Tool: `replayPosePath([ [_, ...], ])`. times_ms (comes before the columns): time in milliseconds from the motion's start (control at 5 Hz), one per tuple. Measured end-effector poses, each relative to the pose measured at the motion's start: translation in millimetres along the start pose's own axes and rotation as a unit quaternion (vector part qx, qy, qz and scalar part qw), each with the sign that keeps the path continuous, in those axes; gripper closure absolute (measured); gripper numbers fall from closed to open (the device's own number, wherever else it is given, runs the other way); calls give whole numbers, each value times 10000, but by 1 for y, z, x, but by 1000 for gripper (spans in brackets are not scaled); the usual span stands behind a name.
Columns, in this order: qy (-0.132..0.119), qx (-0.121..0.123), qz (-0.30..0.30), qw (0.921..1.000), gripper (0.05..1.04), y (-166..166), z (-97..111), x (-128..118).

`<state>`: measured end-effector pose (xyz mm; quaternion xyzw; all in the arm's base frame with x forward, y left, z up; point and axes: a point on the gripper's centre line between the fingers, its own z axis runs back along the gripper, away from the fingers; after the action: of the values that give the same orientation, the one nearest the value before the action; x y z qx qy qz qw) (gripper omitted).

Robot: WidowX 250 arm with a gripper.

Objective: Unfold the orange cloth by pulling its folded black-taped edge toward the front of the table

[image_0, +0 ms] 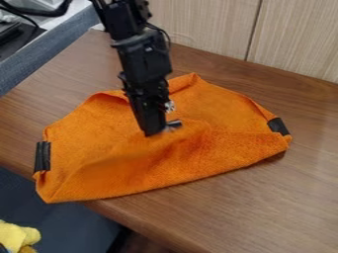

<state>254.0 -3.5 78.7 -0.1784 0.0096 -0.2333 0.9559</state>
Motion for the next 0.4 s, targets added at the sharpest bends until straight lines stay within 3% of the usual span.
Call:
replayPosePath([
  [200,200,-149,-415,9988,1030,-21,-12,-2],
  [400,120,-384,-770,9962,1030,-36,-18,-5],
])
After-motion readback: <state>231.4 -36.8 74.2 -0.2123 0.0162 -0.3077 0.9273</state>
